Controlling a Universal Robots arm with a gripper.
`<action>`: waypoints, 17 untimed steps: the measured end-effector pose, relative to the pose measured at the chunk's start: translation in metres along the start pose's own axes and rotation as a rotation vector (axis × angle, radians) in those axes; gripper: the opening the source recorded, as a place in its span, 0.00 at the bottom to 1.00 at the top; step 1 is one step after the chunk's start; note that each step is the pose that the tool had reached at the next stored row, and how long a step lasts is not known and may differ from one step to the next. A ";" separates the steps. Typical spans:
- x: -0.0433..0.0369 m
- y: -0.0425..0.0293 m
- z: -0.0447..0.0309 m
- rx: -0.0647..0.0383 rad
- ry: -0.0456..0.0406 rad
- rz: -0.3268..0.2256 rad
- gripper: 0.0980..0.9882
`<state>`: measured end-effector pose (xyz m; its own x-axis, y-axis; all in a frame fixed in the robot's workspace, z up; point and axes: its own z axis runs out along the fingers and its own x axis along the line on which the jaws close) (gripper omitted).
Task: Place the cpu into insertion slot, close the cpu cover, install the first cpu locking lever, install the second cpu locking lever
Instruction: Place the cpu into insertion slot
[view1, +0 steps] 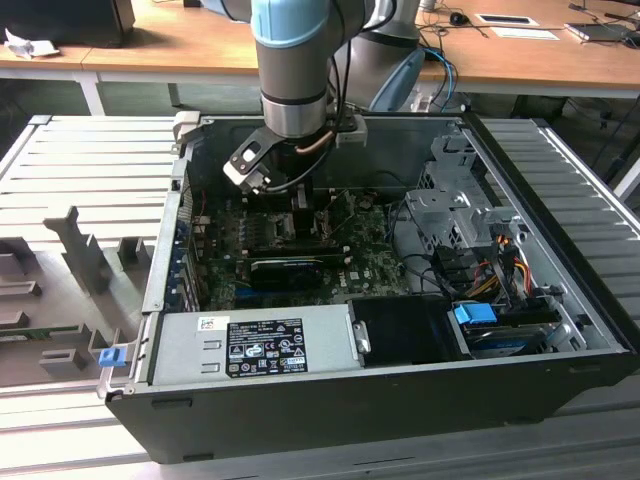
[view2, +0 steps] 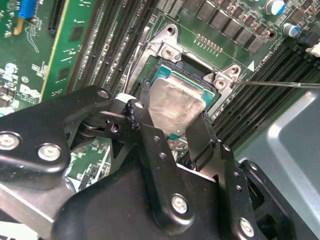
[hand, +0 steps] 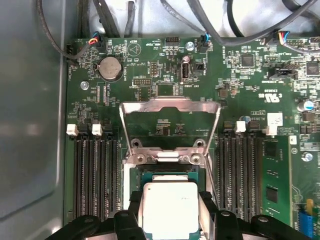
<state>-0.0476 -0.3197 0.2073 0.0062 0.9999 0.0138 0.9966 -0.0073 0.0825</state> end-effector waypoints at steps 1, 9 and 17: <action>0.0001 0.0001 0.0003 0.000 -0.0002 0.000 0.48; 0.0024 0.0015 0.0044 0.000 -0.0036 0.001 0.48; 0.0025 0.0012 0.0064 0.000 -0.0038 0.003 0.48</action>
<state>-0.0458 -0.3172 0.2011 0.0092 0.9999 0.0103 0.9966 -0.0100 0.0822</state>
